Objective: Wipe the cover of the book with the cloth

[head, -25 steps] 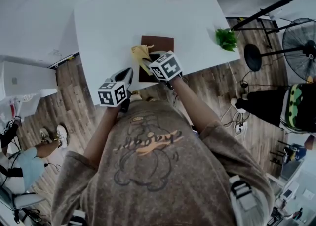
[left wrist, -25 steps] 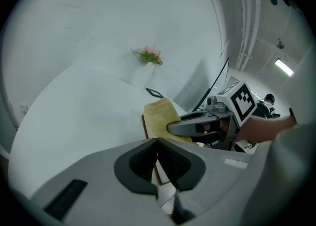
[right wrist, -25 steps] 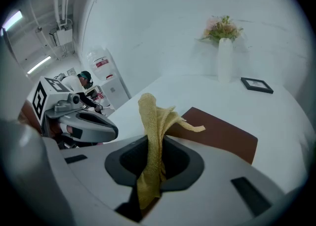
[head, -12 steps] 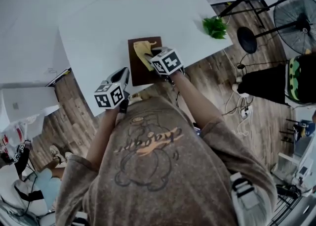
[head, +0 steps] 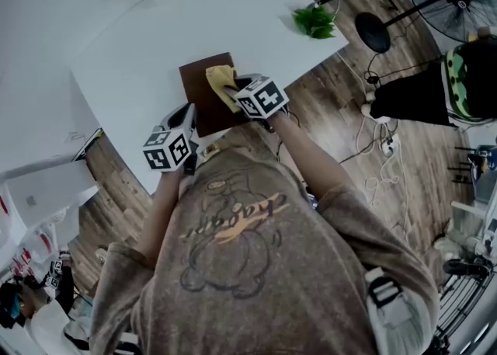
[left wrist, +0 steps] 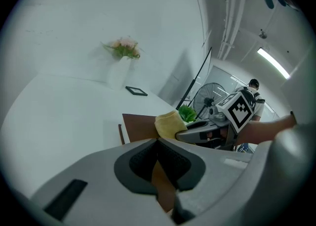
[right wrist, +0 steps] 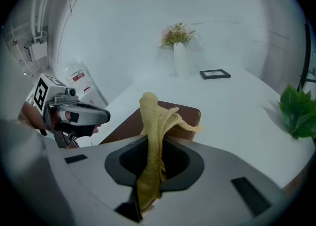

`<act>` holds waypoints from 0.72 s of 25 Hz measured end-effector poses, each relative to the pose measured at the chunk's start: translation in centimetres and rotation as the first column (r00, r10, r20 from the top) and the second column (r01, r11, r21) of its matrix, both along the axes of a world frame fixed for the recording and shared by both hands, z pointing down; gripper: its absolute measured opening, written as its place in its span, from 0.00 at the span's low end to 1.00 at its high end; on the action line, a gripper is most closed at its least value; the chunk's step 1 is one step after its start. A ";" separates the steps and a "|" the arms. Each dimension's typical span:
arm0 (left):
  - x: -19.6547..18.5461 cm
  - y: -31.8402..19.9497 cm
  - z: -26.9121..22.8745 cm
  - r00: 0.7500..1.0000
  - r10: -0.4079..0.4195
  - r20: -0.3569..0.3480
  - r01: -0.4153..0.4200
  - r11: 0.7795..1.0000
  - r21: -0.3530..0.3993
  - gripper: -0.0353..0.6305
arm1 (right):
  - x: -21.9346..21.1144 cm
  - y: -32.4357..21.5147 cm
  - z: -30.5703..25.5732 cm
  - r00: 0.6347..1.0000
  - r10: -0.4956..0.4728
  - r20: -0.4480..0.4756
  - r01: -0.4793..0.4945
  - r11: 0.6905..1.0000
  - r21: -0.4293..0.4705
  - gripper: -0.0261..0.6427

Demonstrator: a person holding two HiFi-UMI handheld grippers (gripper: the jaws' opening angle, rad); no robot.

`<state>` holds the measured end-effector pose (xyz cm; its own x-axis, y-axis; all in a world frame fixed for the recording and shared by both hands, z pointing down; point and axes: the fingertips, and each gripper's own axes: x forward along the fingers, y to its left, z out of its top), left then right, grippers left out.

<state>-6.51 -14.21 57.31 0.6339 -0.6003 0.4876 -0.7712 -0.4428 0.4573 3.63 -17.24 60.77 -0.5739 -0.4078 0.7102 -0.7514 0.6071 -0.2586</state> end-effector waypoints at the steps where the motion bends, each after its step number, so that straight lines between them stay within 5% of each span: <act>1: 0.2 -0.1 -0.1 1.000 0.009 0.002 -0.009 1.000 0.002 0.06 | 0.3 0.3 -0.1 1.000 0.006 0.002 -0.006 1.000 -0.001 0.14; 12: 3.0 -1.8 -2.2 0.995 0.102 -0.022 -0.101 0.994 0.028 0.06 | 3.7 6.0 0.0 0.999 0.004 0.037 -0.002 0.999 -0.041 0.14; 18: 3.8 -4.0 -6.9 0.988 0.147 -0.047 -0.142 0.985 0.100 0.06 | 6.4 6.3 -3.7 0.992 0.020 0.122 -0.023 1.000 0.021 0.14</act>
